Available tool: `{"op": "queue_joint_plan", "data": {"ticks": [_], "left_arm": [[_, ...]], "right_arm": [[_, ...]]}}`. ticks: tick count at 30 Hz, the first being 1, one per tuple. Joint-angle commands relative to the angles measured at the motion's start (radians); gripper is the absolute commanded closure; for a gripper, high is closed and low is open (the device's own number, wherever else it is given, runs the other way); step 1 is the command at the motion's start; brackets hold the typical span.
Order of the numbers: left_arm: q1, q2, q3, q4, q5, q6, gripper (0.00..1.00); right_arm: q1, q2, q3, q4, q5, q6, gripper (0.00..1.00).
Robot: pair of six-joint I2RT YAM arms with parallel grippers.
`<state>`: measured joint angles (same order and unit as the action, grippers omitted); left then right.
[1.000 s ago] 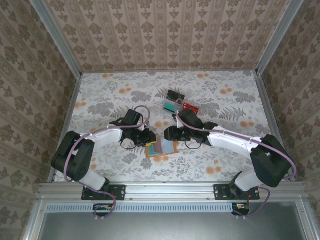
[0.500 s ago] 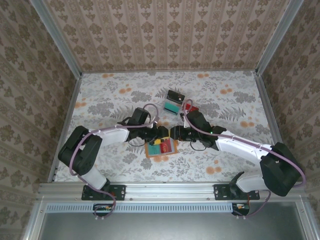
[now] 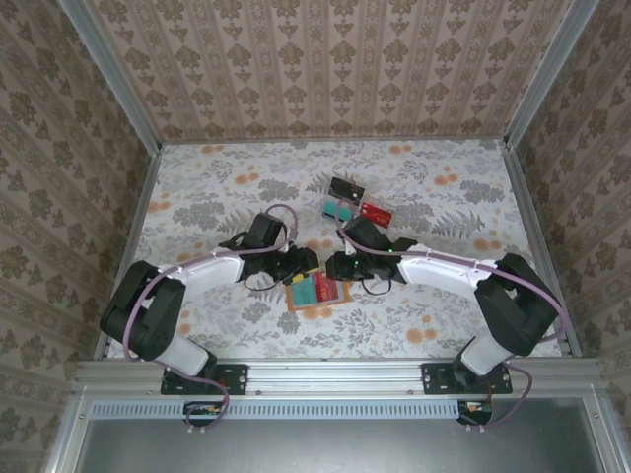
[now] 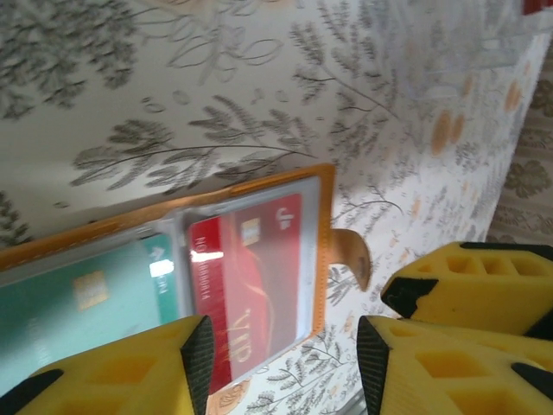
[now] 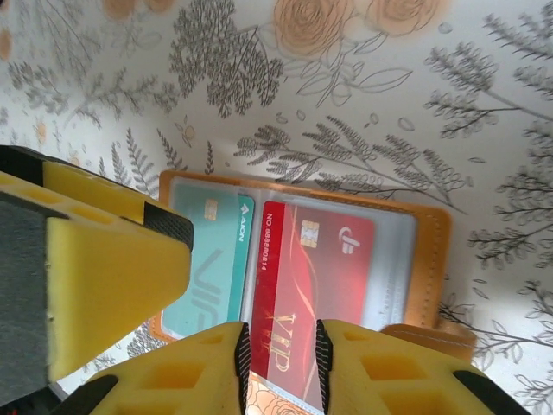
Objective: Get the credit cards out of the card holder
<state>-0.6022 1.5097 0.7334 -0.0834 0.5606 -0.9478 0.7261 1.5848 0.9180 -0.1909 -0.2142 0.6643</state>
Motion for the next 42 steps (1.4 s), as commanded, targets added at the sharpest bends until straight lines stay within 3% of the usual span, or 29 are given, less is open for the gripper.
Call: {"op": "queue_joint_plan", "data": {"ticks": [1, 14, 24, 32, 38, 42], "left_arm": [[-0.024, -0.038, -0.017, -0.039, -0.070, -0.036, 0.53], [-0.070, -0.017, -0.039, -0.029, -0.098, -0.057, 0.69], [-0.099, 0.061, 0.008, 0.014, -0.062, -0.042, 0.72], [-0.098, 0.108, 0.001, -0.164, -0.152, 0.016, 0.77], [-0.099, 0.120, -0.011, -0.164, -0.154, 0.024, 0.77], [-0.098, 0.131, -0.002, -0.148, -0.140, 0.027, 0.77]], "right_arm": [[0.018, 0.047, 0.053, -0.092, 0.031, -0.020, 0.70], [0.012, 0.172, 0.093, -0.184, 0.052, 0.063, 0.75], [0.001, 0.164, 0.078, -0.176, 0.049, 0.067, 0.75], [-0.001, 0.103, 0.072, -0.227, 0.122, 0.051, 0.75], [-0.012, 0.100, 0.059, -0.265, 0.158, 0.041, 0.72], [-0.014, 0.125, 0.062, -0.252, 0.118, 0.040, 0.73]]}}
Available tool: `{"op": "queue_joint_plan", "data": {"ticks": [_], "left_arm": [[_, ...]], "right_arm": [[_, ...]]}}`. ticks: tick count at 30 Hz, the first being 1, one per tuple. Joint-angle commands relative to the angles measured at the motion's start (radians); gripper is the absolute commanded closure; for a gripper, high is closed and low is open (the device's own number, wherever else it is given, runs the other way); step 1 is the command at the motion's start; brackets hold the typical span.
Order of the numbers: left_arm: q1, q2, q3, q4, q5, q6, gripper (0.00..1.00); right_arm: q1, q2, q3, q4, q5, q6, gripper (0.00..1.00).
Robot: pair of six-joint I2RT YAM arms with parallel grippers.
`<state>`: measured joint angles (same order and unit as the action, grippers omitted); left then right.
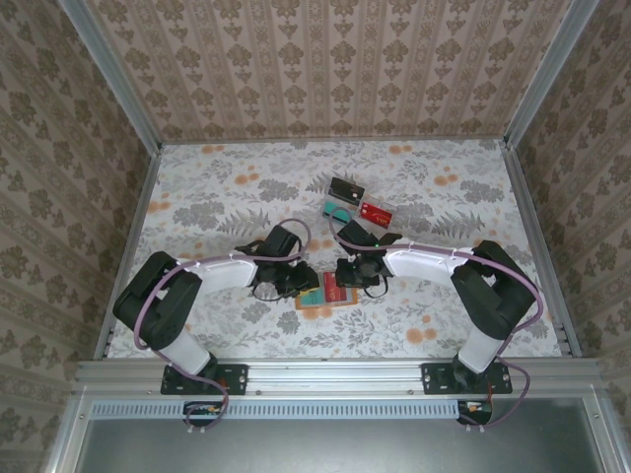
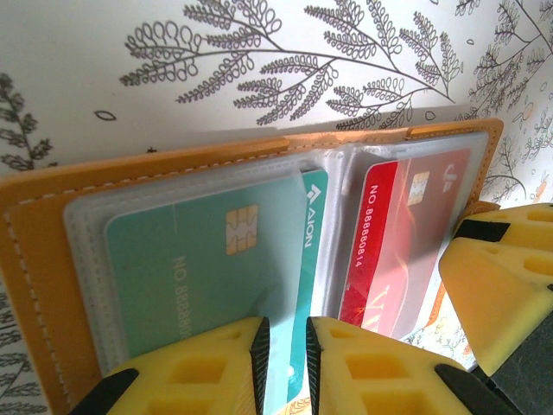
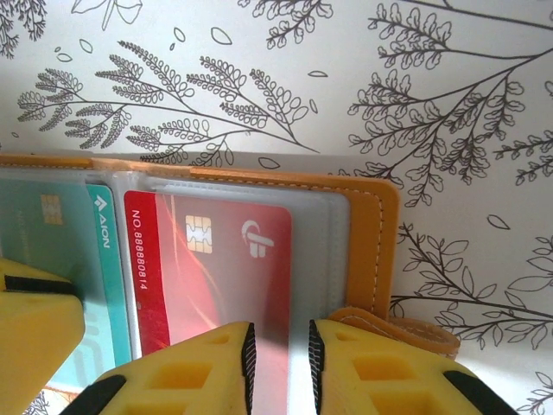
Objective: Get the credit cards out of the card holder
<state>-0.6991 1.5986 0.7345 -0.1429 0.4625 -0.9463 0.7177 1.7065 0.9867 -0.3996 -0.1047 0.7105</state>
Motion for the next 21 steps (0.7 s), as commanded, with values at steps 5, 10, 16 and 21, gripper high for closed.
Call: {"op": "queue_joint_plan", "data": {"ticks": [5, 10, 16, 21], "left_arm": [[-0.001, 0.031, 0.030, -0.067, -0.016, 0.037, 0.77], [-0.002, 0.007, 0.036, 0.019, 0.026, 0.010, 0.77], [-0.002, 0.003, 0.035, 0.065, 0.043, -0.015, 0.77], [-0.002, 0.020, 0.005, 0.130, 0.065, -0.036, 0.77]], "right_arm": [[-0.006, 0.041, 0.000, -0.043, -0.012, -0.008, 0.77], [-0.006, 0.063, 0.001, -0.047, -0.013, -0.009, 0.81], [-0.006, 0.079, 0.001, -0.054, -0.009, -0.011, 0.81], [-0.007, 0.085, 0.002, -0.053, -0.010, -0.011, 0.81]]}}
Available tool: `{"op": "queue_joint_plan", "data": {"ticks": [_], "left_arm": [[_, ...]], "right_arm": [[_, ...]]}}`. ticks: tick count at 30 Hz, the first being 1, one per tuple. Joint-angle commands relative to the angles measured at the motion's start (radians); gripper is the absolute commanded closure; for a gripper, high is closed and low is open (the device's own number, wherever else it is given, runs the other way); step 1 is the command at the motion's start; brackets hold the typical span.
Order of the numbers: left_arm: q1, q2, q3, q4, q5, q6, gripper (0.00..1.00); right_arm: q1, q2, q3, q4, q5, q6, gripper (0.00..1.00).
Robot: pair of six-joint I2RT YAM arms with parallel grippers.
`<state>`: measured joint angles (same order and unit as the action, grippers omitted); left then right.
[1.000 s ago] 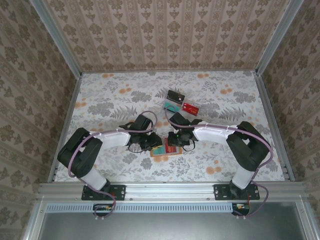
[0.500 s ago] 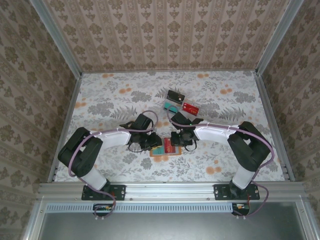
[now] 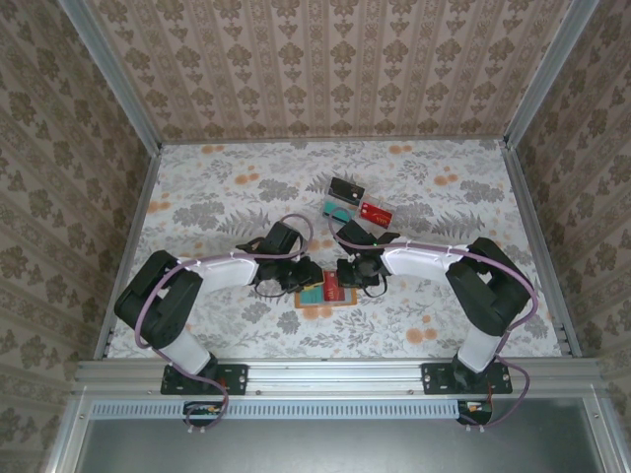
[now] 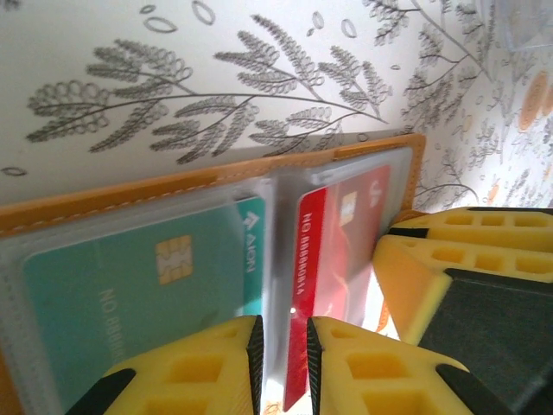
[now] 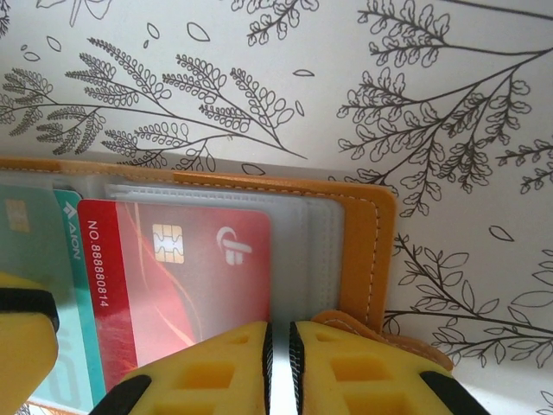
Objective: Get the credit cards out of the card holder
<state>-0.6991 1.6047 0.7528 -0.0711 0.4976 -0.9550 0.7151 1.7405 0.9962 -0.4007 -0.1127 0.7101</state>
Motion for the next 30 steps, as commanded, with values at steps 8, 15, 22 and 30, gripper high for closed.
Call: {"op": "queue_joint_plan", "data": {"ticks": [8, 15, 22, 30], "left_arm": [[-0.002, 0.060, -0.017, 0.088, 0.059, -0.040, 0.77], [0.006, 0.058, -0.023, 0.064, 0.043, -0.037, 0.76], [0.003, 0.080, -0.030, 0.161, 0.131, -0.061, 0.76], [0.004, 0.081, -0.030, 0.212, 0.194, -0.064, 0.76]], "right_arm": [[-0.003, 0.047, -0.010, -0.043, -0.011, -0.008, 0.81], [-0.004, 0.044, -0.016, -0.040, -0.012, -0.002, 0.81], [-0.003, 0.048, -0.016, -0.036, -0.023, -0.001, 0.81], [-0.005, 0.049, -0.011, -0.041, -0.025, -0.001, 0.81]]}}
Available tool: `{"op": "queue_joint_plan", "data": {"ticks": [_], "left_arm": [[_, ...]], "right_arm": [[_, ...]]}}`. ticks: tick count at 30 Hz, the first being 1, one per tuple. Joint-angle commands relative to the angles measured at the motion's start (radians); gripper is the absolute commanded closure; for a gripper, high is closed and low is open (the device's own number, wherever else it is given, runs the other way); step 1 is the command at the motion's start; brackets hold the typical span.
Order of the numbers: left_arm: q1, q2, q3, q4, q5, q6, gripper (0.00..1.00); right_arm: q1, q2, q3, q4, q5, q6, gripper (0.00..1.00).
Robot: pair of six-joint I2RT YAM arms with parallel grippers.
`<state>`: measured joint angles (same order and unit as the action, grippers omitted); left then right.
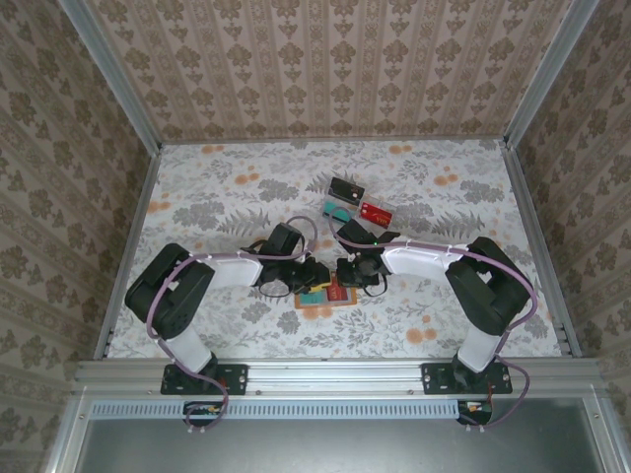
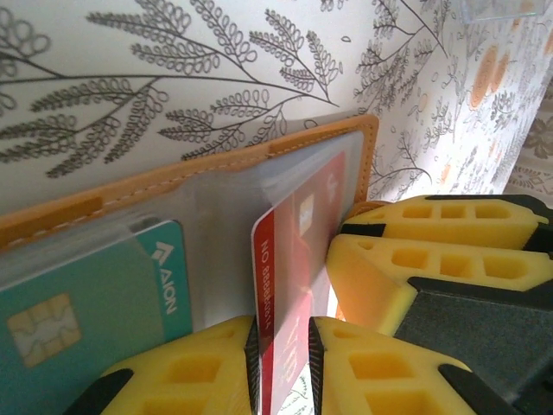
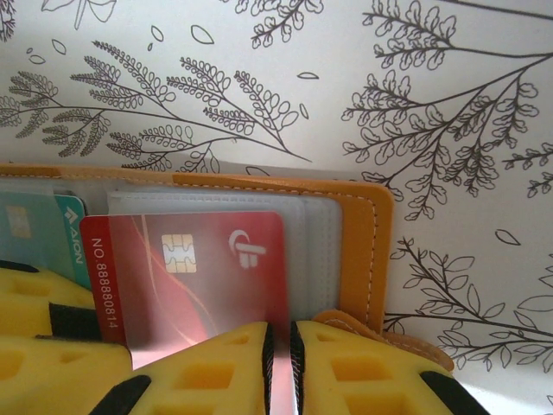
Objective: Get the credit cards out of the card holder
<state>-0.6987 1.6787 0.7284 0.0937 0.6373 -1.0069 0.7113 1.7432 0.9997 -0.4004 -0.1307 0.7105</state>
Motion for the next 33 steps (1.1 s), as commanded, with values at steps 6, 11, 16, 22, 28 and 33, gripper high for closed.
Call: {"op": "queue_joint_plan", "data": {"ticks": [6, 11, 16, 22, 28, 33], "left_arm": [[0.011, 0.001, -0.016, 0.049, 0.049, -0.012, 0.82], [0.027, -0.018, -0.034, 0.051, 0.050, -0.003, 0.92], [0.034, -0.068, -0.040, 0.006, 0.031, 0.032, 0.98], [0.068, -0.131, -0.073, -0.030, 0.031, 0.054, 0.99], [0.107, -0.201, -0.093, -0.086, 0.036, 0.086, 0.99], [0.160, -0.310, -0.072, -0.229, 0.035, 0.154, 1.00]], "right_arm": [[0.000, 0.052, -0.016, -0.046, -0.005, -0.002, 0.81], [0.000, 0.055, -0.016, -0.058, 0.012, 0.000, 0.81], [0.000, 0.054, -0.017, -0.062, 0.025, 0.006, 0.81], [0.001, 0.053, -0.019, -0.060, 0.038, 0.017, 0.81], [-0.001, 0.033, -0.024, -0.050, 0.030, 0.018, 0.82], [-0.017, -0.060, -0.031, 0.046, -0.079, 0.023, 0.79]]}}
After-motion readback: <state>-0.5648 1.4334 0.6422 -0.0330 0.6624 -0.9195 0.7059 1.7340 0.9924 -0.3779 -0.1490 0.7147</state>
